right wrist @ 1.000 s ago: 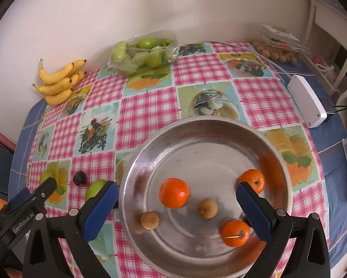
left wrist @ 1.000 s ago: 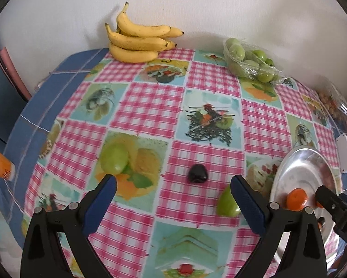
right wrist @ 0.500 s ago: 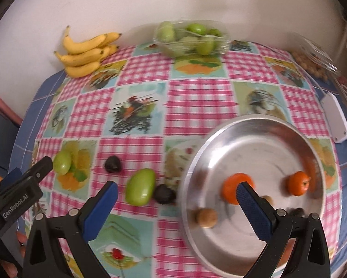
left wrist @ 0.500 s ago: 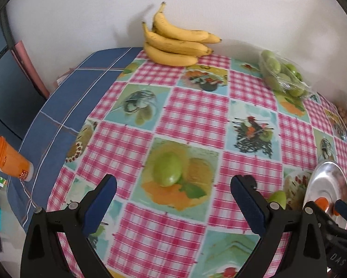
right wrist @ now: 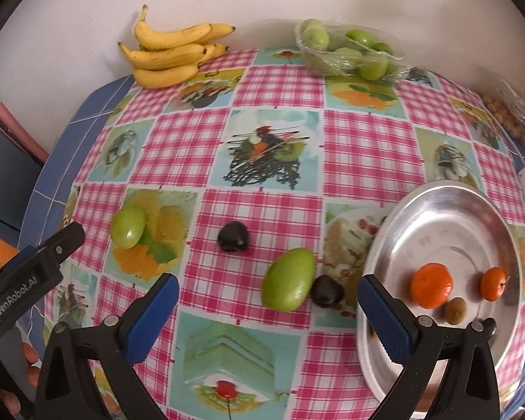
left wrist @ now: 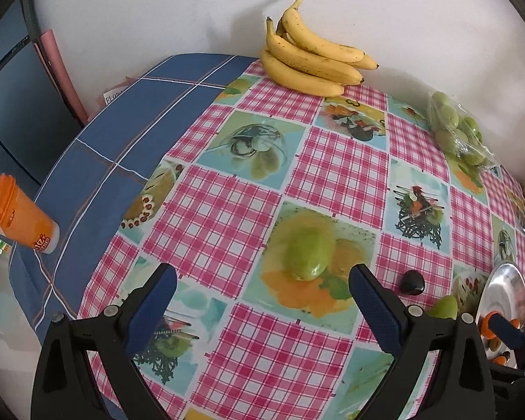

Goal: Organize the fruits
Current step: 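Move both open grippers back toward the green mango and plums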

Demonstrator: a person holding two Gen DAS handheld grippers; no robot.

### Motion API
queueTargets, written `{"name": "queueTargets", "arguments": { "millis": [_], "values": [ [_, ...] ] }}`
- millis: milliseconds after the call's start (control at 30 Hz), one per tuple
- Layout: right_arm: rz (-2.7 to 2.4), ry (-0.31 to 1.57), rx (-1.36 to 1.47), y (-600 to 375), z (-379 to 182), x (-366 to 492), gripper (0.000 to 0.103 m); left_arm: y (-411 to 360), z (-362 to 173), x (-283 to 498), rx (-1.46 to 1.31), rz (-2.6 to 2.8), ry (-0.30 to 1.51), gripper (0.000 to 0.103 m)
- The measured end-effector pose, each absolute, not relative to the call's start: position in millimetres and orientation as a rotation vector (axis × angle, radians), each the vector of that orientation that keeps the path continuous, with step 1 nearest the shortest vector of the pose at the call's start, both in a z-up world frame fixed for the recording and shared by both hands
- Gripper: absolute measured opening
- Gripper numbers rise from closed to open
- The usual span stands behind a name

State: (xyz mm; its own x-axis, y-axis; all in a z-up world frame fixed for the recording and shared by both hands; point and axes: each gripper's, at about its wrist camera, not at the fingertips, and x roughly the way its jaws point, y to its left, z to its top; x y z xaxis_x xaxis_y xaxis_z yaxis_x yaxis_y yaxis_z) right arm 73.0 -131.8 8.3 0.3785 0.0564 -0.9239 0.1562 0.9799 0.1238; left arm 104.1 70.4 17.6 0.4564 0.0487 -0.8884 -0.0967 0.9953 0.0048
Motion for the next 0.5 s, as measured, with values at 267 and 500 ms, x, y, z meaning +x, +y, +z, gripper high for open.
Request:
{"name": "queueTargets", "arguments": {
  "millis": [267,500],
  "values": [
    [-0.054,1.201,0.206,-130.0,-0.1,73.4,0.103,64.6,14.3,105.8,-0.059,0.048,1.11,0.099],
    [-0.067,1.207,0.198,-133.8,-4.8,74.2,0.103,58.1,9.1,107.3,-0.061,0.018,1.132,0.099]
  ]
}}
